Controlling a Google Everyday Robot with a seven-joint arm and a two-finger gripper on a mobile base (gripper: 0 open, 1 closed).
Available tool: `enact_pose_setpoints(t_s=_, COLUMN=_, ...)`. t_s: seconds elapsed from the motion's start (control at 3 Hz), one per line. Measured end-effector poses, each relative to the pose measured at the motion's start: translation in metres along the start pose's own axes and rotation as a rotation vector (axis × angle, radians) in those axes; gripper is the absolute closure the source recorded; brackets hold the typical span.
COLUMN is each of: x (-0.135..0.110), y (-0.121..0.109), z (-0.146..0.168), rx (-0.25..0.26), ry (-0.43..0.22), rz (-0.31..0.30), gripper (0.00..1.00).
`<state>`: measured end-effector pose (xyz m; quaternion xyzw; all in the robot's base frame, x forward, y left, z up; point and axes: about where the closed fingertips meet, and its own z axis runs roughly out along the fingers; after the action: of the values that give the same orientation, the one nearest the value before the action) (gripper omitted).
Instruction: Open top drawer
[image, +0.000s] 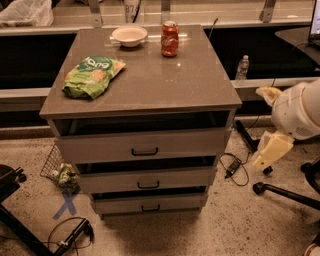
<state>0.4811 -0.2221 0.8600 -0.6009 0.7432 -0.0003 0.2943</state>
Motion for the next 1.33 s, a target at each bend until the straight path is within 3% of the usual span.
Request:
enact_pose_setpoints(t_s=0.67, x=0.017, y=0.013, z=0.053, rx=-0.048, ry=-0.059, rz=-0.037, gripper=0.00)
enact_pose_setpoints(t_s=1.0, x=0.011, y=0.030, z=0.082, rx=-0.094, ry=-0.091, rz=-0.052, gripper=0.00)
enact_pose_setpoints(t_s=1.33, x=0.011, y=0.030, z=0.082, rx=-0.094, ry=-0.091, rz=-0.052, gripper=0.00)
